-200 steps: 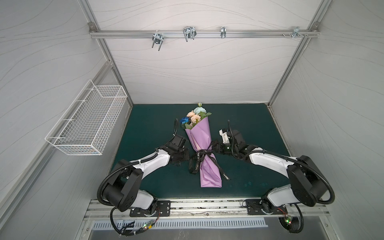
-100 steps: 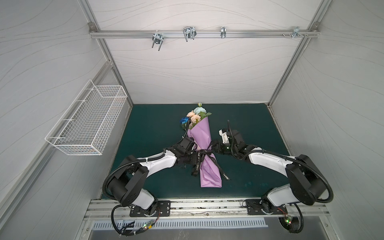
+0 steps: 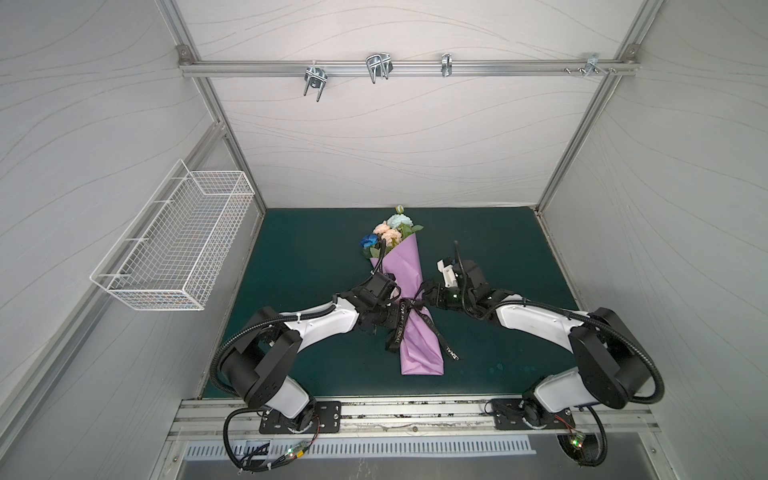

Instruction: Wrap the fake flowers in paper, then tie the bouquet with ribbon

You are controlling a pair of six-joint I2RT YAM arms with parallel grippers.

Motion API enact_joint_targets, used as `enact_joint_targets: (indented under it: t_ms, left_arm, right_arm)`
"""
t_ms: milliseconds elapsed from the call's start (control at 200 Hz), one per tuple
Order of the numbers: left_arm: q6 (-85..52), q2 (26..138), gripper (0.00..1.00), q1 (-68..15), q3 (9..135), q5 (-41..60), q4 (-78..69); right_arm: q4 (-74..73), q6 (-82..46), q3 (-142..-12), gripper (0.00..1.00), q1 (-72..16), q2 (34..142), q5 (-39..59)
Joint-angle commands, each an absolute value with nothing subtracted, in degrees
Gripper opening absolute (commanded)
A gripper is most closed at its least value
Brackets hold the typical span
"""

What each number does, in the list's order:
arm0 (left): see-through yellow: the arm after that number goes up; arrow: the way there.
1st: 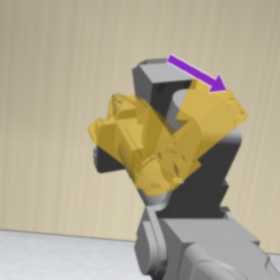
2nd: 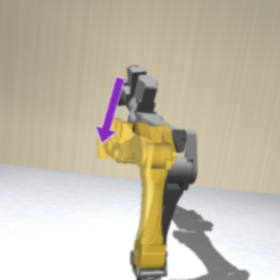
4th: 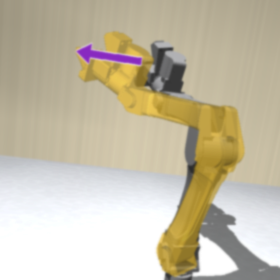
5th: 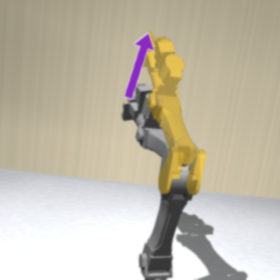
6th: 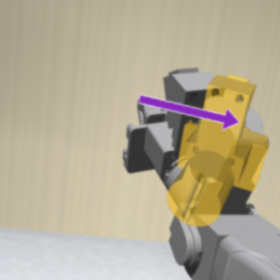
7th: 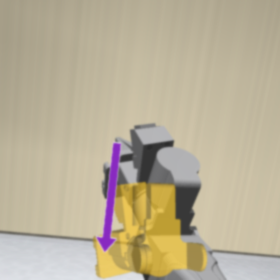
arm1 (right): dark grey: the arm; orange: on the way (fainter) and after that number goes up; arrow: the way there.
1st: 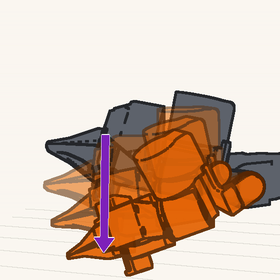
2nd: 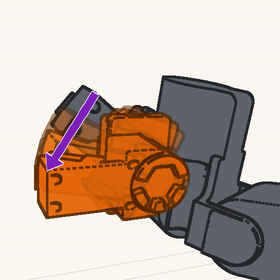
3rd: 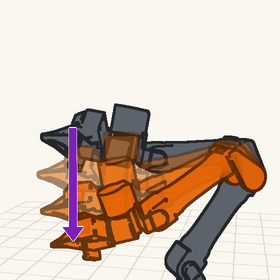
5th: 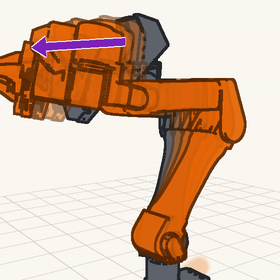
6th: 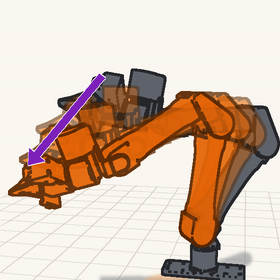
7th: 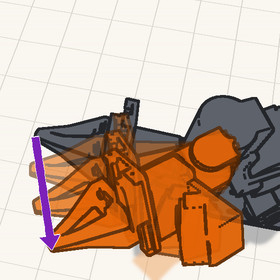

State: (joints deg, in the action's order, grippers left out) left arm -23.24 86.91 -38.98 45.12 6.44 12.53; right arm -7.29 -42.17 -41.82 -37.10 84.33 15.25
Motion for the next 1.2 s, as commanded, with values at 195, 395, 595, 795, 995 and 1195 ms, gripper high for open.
enact_joint_targets:
  t_ms: [195,395,595,795,995,1195]
  left_arm:
    - [-27.43,79.89,0.3,-39.21,46.9,8.34,9.51]
    - [-29.96,82.23,0.31,-38.25,48.08,8.06,8.99]
    - [-32.68,82.69,0.22,-37.23,47.52,13.7,4.02]
    - [-36.48,85.22,0.25,-38.22,48.04,20.68,0.66]
    - [-38.98,87.7,0.29,-38.71,50.68,25.81,4.02]
    - [-40.16,86.33,0.25,-38.71,50.89,31.17,8.79]
  right_arm:
    - [-8.04,-41.84,-41.7,0.0,-36.91,85.08,15.56]
    - [-8.02,-42.02,-41.88,0.0,-36.93,84.99,15.82]
    - [-7.56,-41.77,-41.8,0.0,-36.92,84.88,15.46]
    - [-8.21,-41.67,-42.15,0.0,-36.91,86.11,15.98]
    - [-9.0,-41.71,-41.65,0.0,-36.9,86.4,16.08]
    - [-10.09,-41.7,-40.96,0.0,-36.96,86.76,16.52]
